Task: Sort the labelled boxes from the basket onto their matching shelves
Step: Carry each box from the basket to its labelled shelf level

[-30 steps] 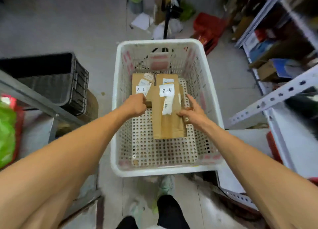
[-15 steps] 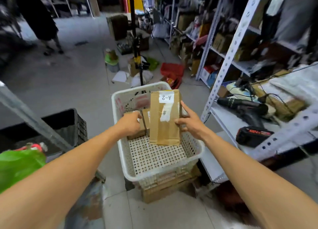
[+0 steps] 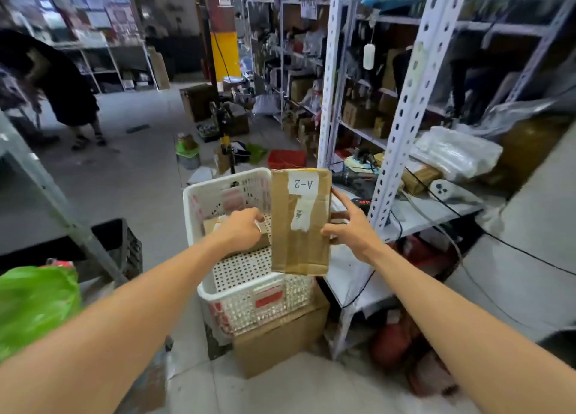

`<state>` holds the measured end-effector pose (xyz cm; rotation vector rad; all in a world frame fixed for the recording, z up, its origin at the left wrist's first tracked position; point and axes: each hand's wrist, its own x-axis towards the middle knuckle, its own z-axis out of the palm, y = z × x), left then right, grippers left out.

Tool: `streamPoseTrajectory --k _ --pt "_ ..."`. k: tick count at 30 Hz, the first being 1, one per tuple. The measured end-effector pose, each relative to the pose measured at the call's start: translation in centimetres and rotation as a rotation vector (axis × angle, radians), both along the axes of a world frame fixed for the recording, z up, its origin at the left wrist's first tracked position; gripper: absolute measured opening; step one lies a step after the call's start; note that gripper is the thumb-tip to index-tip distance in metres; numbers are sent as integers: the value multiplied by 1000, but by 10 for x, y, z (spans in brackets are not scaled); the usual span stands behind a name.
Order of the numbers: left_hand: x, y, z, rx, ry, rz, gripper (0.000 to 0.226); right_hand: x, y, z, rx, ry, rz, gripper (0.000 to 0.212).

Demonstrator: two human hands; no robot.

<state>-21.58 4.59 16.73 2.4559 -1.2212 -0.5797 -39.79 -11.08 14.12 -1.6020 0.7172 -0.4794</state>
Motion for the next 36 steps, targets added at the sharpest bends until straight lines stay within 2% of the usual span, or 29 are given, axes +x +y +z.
streamPoseTrajectory --k 6,12,17,21,23,25,29,36 --pt "-119 -27 9 -59 57 -222 18 -118 -2 18 -36 27 -97 93" --pt "-205 -88 29 -23 56 -338 33 -240 -24 50 -117 4 -315 88" --pt "-294 -151 48 -73 50 -575 5 -350 -41 66 -148 -35 -533 82" --pt "-378 -204 60 -130 -32 -813 9 -429 -42 65 -156 -53 -720 87" --pt "-421 -229 64 -151 -14 -899 25 -464 -37 66 -167 -69 -808 87" --pt "-461 -252 66 -167 20 -991 32 -497 -31 68 -186 -70 -897 85" --pt "-531 -284 68 -167 84 -1195 31 -554 -12 72 -219 -22 -1103 83" --pt "-629 -313 70 -116 91 -1495 37 -610 28 74 -230 83 -1463 82"
